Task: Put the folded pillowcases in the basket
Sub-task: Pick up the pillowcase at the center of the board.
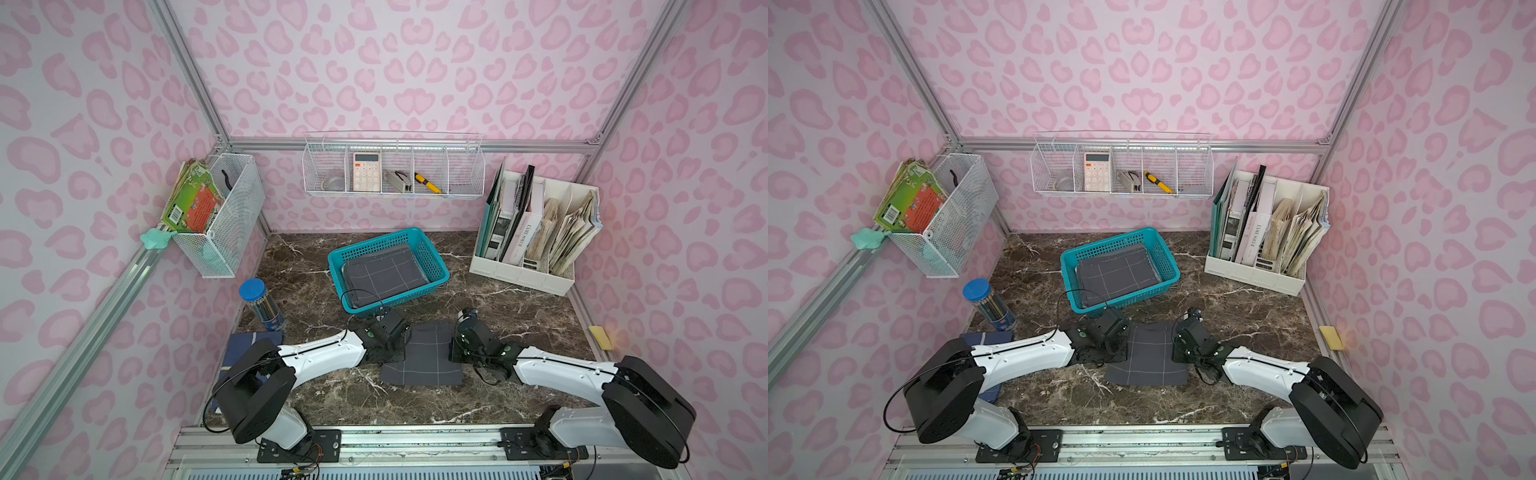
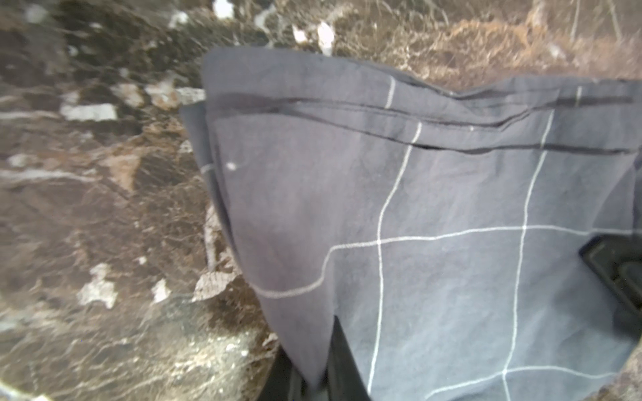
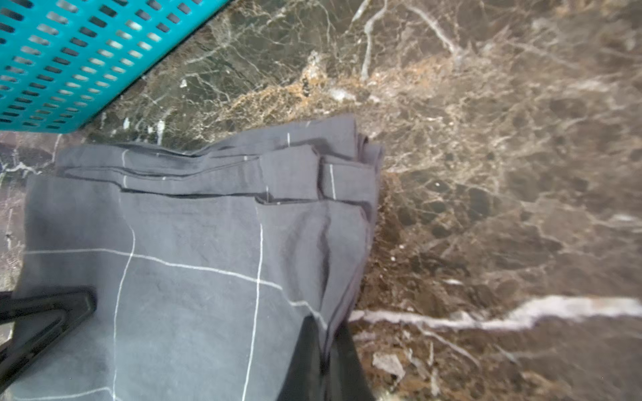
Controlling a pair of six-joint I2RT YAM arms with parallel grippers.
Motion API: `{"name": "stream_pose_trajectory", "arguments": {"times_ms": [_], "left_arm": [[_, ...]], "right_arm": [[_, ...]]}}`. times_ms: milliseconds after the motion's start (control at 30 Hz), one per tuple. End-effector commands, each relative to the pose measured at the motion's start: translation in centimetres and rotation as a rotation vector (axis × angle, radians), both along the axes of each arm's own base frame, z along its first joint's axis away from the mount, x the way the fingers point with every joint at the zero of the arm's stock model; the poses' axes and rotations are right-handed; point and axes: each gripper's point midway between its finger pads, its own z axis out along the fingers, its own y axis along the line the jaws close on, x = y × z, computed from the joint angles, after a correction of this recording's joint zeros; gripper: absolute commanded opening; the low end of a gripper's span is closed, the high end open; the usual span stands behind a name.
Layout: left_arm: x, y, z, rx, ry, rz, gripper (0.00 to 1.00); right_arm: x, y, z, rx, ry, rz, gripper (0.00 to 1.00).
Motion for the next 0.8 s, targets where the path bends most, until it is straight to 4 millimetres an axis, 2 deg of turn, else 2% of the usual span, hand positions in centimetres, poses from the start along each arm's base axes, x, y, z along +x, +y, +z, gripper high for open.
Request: {"name": "stream_pose_trajectory", "arguments": {"times_ms": [0, 200, 400, 600, 767], "left_arm": [[0.2, 0.7, 0.4, 0.020, -0.025, 0.027, 0.00], [0.0, 1.3, 1.3, 0.008, -0.054, 0.048, 0.00], [-0.1, 1.7, 3.1, -0.018, -0.097, 0.061, 0.00], [0.3, 1.8, 7.8, -0.097, -0.192, 0.076, 0.00], [1.1, 3.3, 12.2, -0.073, -0.303, 0.099, 0.00]], "right_arm": [[0.3, -0.4, 0.3, -0.008, -0.027, -0.017, 0.00], [0.2, -0.2, 1.4, -0.002, -0.065, -0.009, 0.00], [0.4, -0.2, 4.4, 0.030, -0.157, -0.006, 0.00], [1.5, -0.2, 10.0, 0.077, -0.307, -0.004, 0.00], [3.5, 0.4, 15.9, 0.090, -0.458, -0.015, 0.00]]}}
